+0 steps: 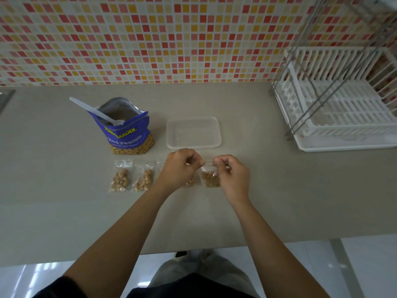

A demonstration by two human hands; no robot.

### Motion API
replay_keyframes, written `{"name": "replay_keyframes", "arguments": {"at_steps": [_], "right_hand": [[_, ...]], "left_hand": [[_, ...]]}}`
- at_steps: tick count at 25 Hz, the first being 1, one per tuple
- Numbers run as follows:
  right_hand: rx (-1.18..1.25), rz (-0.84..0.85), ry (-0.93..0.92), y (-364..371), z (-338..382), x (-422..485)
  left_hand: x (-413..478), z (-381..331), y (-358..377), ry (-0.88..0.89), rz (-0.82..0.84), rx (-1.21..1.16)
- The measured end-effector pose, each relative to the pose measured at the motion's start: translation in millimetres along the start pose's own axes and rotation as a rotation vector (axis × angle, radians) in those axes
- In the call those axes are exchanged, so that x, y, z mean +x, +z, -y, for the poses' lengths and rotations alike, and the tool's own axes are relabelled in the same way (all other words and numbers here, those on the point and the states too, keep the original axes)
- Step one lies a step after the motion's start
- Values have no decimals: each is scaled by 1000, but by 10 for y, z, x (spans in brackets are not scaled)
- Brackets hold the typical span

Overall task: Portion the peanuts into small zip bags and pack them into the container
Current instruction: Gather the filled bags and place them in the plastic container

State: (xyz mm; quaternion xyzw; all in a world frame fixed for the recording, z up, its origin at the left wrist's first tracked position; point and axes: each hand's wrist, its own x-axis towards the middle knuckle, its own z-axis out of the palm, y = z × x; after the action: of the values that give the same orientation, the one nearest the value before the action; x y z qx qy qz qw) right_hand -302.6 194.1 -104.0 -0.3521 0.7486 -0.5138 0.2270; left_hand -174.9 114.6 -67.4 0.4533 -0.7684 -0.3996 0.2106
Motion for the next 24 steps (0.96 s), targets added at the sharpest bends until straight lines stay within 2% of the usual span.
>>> {"name": "replay_keyframes", "arguments": {"at_steps": [5,7,10,12,15,17,21,24], "right_hand": [[31,13,29,-42,11,65],[104,56,90,-67,-13,107],[191,64,190,-90,-155,168],[175,62,253,-105,-287,191],[137,97,317,-128,-472,165],[27,82,263,-164,-536,145],[-112,64,193,-146,-583,172],[-224,100,148,-133,-624,187]], "left_hand": [[49,22,10,-63,-25,-5],[38,70,65,-137,-8,-180],[-121,126,233,-291,203,-553],[-268,156,429,-348,251,-614],[-362,172,699,-398,59,-497],[-357,114,833,-374,-23,-378],[-325,106,1040,-205,-56,-5],[-333,110,1053,-132,-24,179]]}}
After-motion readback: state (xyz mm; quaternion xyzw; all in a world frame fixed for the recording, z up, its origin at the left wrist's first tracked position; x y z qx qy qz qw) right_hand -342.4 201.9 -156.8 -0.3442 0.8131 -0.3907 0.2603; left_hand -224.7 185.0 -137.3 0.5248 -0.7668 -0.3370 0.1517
